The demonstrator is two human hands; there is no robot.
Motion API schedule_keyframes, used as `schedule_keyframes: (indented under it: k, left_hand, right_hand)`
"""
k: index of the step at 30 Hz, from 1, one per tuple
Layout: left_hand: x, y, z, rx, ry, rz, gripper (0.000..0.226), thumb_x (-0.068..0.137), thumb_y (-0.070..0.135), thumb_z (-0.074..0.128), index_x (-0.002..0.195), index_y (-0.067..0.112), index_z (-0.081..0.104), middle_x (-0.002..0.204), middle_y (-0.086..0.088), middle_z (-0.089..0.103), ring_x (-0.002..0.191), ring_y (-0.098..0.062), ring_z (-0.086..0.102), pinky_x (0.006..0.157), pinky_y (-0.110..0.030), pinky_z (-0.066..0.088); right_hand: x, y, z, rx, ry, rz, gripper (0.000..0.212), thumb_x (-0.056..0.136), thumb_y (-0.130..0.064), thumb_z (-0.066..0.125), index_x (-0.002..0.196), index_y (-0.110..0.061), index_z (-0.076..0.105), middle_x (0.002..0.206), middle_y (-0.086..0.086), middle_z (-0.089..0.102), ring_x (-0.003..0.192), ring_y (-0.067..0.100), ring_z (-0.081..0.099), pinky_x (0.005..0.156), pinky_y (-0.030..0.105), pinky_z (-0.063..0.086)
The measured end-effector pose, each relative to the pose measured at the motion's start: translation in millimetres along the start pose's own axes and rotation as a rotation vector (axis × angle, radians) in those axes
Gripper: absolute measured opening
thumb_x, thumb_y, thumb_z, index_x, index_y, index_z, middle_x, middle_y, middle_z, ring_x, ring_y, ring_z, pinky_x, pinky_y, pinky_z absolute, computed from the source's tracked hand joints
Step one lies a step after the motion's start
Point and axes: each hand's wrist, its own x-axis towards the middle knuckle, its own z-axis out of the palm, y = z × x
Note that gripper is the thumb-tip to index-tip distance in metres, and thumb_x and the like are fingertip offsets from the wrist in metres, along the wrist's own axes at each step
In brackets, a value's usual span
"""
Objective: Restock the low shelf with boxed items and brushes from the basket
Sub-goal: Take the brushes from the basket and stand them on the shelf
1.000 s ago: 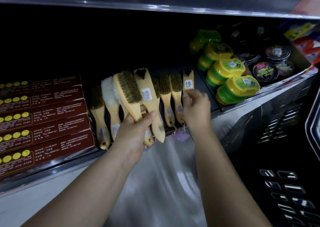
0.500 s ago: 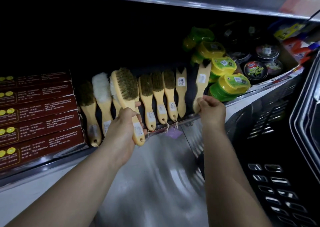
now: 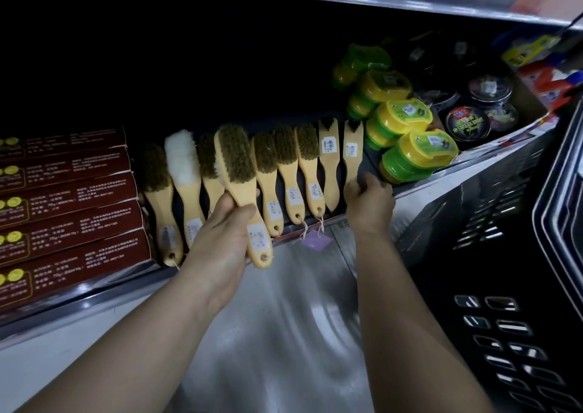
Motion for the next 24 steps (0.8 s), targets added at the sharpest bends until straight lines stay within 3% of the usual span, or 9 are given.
schedule_keyframes:
  k: [3,6,8,10,13,15,18,21,24]
  left_hand:
    - [-3.1,4.5,-2.2,0.033,-0.001,0.024,0.025,0.096,0.016,0.048,0.105,0.032,0.065,0.103,0.005,0.073,0.095,-0.014,0.069,0.082,-0.035,0.053]
    - [-9.1,14.2,-8.7,0.147,0.033,0.087,0.018,0.093,0.016,0.056,0.103,0.025,0.068,0.101,-0.003,0.073,0.099,-0.022,0.067,0.087,-0.04,0.053]
    - [-14.7,21.9,-17.8,0.236,0.035,0.152,0.013,0.09,0.014,0.06,0.093,0.021,0.071,0.091,-0.005,0.074,0.09,-0.02,0.07,0.072,-0.031,0.055]
    - [-20.4,32.2,-30.7,0.313,0.042,0.213,0.013,0.088,0.013,0.063,0.089,0.022,0.072,0.082,0.001,0.074,0.075,-0.007,0.07,0.058,-0.015,0.051]
    - [-24.4,50.6,-59.6,0.585,0.108,0.33,0.015,0.084,0.015,0.067,0.094,0.025,0.071,0.079,0.01,0.072,0.068,0.008,0.063,0.057,-0.001,0.04]
    - [-26.8,61.5,-81.2,0.73,0.244,0.388,0.02,0.084,0.015,0.067,0.102,0.025,0.068,0.082,0.017,0.067,0.076,0.009,0.06,0.063,0.004,0.037]
    - [-29.9,67.9,-101.1,0.867,0.379,0.454,0.019,0.085,0.012,0.065,0.098,0.026,0.067,0.084,0.019,0.063,0.079,0.006,0.058,0.065,-0.002,0.038]
    - [-27.3,63.3,-108.3,0.914,0.398,0.451,0.019,0.085,0.009,0.063,0.092,0.026,0.065,0.083,0.017,0.064,0.081,0.001,0.059,0.07,-0.011,0.04]
    - [-24.2,58.7,-111.4,0.962,0.384,0.45,0.02,0.086,0.008,0.061,0.094,0.025,0.066,0.084,0.018,0.063,0.08,0.0,0.06,0.069,-0.016,0.043]
  right_hand:
    - [-42.2,-20.2,-7.4,0.228,-0.067,-0.2,0.028,0.097,-0.022,0.047,0.12,-0.014,0.061,0.124,0.011,0.05,0.113,0.025,0.048,0.093,0.031,0.04]
    - [-97.6,-43.9,-14.9,0.605,-0.501,-0.302,0.021,0.097,-0.02,0.049,0.099,-0.013,0.069,0.095,0.007,0.068,0.087,0.008,0.062,0.075,0.02,0.047]
    - [-120.2,-56.1,-17.9,0.763,-0.696,-0.289,0.02,0.095,-0.015,0.052,0.101,-0.012,0.07,0.089,0.001,0.072,0.083,0.006,0.065,0.074,0.016,0.05]
    - [-131.4,-68.2,-17.0,0.836,-0.768,-0.269,0.018,0.094,-0.012,0.054,0.099,-0.017,0.071,0.086,-0.003,0.073,0.083,0.005,0.066,0.073,0.016,0.051]
    - [-138.5,-90.3,-4.2,0.815,-0.784,-0.217,0.014,0.092,-0.014,0.057,0.099,-0.017,0.07,0.084,0.001,0.072,0.079,0.011,0.066,0.072,0.025,0.052]
    - [-143.8,-104.7,10.7,0.734,-0.746,-0.217,0.009,0.091,-0.019,0.059,0.096,-0.016,0.067,0.082,-0.003,0.069,0.074,0.006,0.062,0.068,0.018,0.05]
    - [-151.3,-119.8,32.1,0.623,-0.693,-0.237,0.008,0.092,-0.023,0.059,0.097,-0.025,0.066,0.083,-0.011,0.065,0.072,0.002,0.057,0.065,0.015,0.046]
    - [-156.5,-122.6,46.9,0.502,-0.646,-0.267,0.018,0.091,-0.019,0.06,0.106,-0.012,0.068,0.091,0.0,0.069,0.084,0.012,0.061,0.074,0.022,0.048]
    - [-161.0,-121.2,53.1,0.465,-0.624,-0.269,0.025,0.091,-0.019,0.06,0.114,-0.012,0.067,0.102,0.004,0.071,0.091,0.012,0.063,0.071,0.013,0.041]
